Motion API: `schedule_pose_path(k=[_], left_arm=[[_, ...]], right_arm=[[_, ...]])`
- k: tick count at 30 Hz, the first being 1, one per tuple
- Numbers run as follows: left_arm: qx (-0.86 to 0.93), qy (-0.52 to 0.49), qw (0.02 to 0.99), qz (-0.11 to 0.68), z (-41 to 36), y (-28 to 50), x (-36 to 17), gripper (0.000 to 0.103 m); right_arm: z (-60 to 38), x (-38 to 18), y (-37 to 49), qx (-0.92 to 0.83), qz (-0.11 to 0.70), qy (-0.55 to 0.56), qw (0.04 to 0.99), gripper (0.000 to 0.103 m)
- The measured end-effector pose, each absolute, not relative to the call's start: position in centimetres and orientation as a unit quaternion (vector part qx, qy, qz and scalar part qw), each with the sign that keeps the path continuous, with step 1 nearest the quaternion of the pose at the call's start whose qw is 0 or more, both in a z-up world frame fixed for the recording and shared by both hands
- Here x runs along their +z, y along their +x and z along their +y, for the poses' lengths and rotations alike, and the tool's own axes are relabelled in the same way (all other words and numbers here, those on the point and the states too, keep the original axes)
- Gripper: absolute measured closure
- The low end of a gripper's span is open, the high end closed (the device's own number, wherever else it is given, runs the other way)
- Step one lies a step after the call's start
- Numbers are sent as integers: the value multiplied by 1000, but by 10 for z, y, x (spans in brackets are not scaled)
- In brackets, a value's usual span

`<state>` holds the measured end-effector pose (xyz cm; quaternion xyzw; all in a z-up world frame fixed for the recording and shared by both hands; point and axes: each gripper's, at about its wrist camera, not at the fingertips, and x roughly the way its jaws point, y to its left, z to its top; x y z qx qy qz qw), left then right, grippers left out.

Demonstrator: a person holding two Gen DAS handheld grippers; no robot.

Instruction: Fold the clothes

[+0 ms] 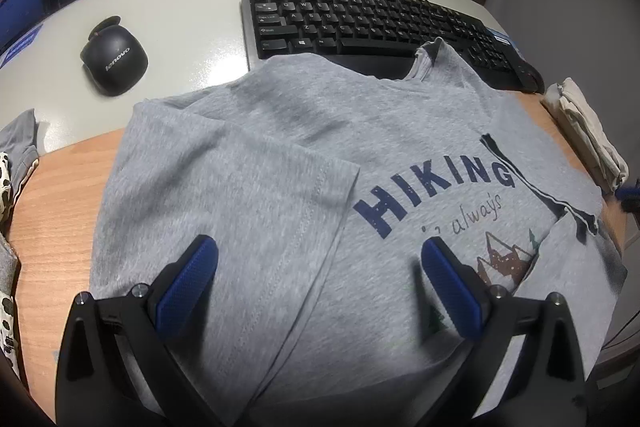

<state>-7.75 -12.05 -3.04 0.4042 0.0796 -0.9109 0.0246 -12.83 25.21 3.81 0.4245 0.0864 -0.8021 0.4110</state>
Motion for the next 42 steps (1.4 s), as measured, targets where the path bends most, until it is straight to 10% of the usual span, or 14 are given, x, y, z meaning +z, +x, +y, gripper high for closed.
schedule_pose_path(k=[2,11,15,24,42], left_arm=[[-911,405,25,79,-120,-78,-30,1],[-916,390,-13,99,-129,-32,8,1],[-927,373,34,30,-138,16,18,1],[-897,419,22,136,-179,78,-35,1],[-901,431,45,-3,-121,161,-43,1]], right_arm=[[234,29,-134,-808,82,417,409,34],[216,20,-119,-814,99,406,404,34],[209,14,-88,-803,128,384,438,24],[194,-31,-69,-811,179,361,423,5],[306,-9,-47,-872,131,373,288,5]])
